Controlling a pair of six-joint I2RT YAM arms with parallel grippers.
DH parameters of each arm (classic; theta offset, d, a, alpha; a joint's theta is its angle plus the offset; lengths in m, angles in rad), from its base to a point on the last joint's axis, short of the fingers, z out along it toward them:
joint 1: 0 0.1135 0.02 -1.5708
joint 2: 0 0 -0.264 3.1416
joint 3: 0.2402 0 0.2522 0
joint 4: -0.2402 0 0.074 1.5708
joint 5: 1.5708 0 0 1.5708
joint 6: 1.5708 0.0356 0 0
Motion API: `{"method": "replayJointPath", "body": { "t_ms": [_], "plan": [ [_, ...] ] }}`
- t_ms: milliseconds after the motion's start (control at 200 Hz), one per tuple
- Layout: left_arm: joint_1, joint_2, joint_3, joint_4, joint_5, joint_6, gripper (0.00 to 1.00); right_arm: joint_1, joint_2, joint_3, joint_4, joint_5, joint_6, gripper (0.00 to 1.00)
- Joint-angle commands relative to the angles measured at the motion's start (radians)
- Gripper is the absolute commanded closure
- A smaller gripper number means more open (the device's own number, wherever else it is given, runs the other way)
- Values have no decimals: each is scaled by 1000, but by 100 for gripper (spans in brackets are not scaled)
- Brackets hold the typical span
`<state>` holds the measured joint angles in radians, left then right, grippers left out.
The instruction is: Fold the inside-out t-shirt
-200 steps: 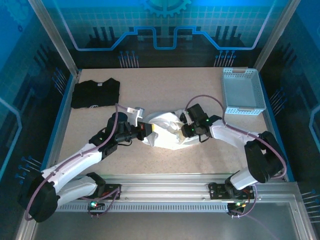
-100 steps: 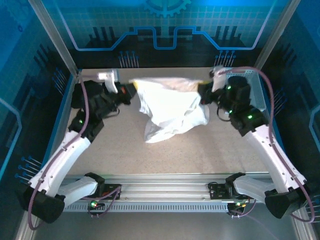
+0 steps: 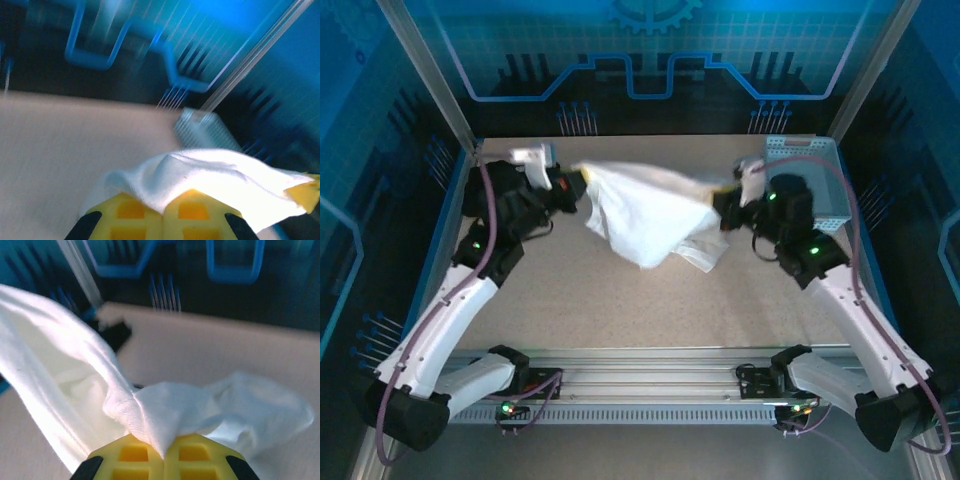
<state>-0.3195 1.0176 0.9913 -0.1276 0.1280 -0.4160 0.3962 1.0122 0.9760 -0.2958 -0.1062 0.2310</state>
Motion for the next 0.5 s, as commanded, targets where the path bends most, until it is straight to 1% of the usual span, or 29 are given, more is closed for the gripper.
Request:
{"method": "replayJointPath", "body": {
  "t_ms": [0, 95, 155, 200, 260, 330, 385, 435, 495],
  "plan": [
    [11, -91, -140, -48, 53, 13, 100, 91, -48, -183, 14, 51, 102, 97],
    [10, -147, -263, -9, 126, -8, 100, 184, -37, -298, 21, 133, 134, 95],
    [10, -167, -307, 24, 176, -25, 100, 229, -11, -326, 11, 171, 133, 93],
    [10, -173, -323, 34, 214, -29, 100, 266, 8, -323, -13, 231, 113, 91],
    [10, -180, -340, 26, 246, -31, 100, 310, 36, -293, -61, 308, 63, 83],
    [8, -196, -368, 17, 262, -29, 100, 352, 71, -243, -107, 370, -7, 72],
    [9, -215, -391, 13, 265, -29, 100, 376, 98, -201, -123, 396, -61, 65],
    [9, -236, -412, 9, 260, -35, 100, 387, 128, -166, -131, 395, -109, 59],
    [8, -259, -430, 0, 254, -42, 100, 394, 170, -125, -140, 388, -154, 55]
  ]
}}
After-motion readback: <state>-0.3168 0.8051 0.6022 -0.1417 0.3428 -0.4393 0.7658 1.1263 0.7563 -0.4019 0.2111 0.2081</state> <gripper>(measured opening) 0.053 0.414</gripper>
